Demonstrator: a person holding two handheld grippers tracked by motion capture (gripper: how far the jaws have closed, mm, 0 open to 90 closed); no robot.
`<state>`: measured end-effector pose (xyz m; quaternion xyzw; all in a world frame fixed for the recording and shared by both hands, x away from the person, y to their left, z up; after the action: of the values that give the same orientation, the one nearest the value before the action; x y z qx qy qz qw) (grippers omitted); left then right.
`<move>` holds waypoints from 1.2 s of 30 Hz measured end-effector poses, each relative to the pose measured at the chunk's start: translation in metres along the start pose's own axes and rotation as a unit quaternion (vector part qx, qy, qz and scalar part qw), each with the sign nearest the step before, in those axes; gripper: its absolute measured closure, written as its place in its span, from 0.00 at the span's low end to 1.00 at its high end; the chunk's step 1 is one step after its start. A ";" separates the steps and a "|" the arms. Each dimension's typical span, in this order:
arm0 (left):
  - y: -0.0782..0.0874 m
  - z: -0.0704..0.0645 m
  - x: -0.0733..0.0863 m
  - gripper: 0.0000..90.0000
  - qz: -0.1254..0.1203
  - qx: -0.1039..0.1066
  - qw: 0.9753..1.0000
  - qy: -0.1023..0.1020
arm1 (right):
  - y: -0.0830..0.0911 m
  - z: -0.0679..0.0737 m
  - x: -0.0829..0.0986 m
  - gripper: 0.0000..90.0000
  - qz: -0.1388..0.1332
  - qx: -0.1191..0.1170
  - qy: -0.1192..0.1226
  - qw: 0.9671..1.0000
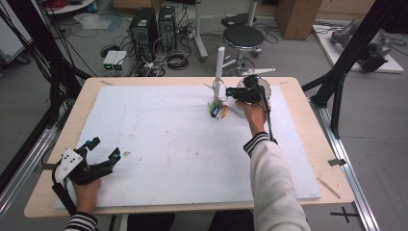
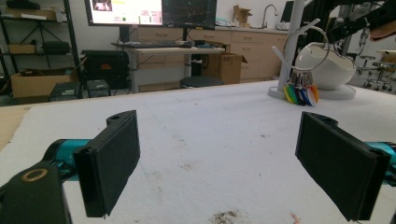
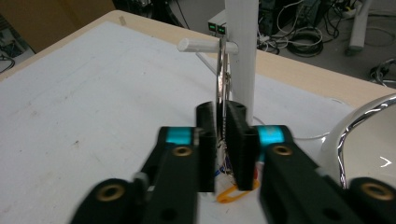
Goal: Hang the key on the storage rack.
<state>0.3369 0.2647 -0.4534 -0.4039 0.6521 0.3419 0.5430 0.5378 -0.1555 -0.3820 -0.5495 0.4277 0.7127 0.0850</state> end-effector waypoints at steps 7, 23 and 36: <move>0.000 0.000 0.000 0.16 0.000 0.000 1.000 0.000 | 0.009 0.005 0.000 0.70 0.002 -0.002 0.008 1.000; 0.000 -0.001 0.000 0.16 -0.001 0.000 1.000 -0.003 | 0.067 0.029 0.022 0.01 -0.009 0.000 0.051 0.999; -0.001 -0.001 0.000 0.16 0.000 -0.001 1.000 -0.003 | 0.102 0.044 0.075 0.01 -0.104 -0.042 0.102 0.988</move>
<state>0.3370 0.2637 -0.4535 -0.4031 0.6501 0.3442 0.5444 0.4178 -0.2140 -0.3924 -0.6640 0.3443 0.6574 0.0914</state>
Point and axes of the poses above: each handheld gripper's, and its own axes: y roughly backward along the jaws, x roughly out of its underside, z roughly to its left, the point moved 8 cm from there along -y, roughly forward along the jaws, and after that the axes turned 8 degrees about y, right-handed, at the moved point
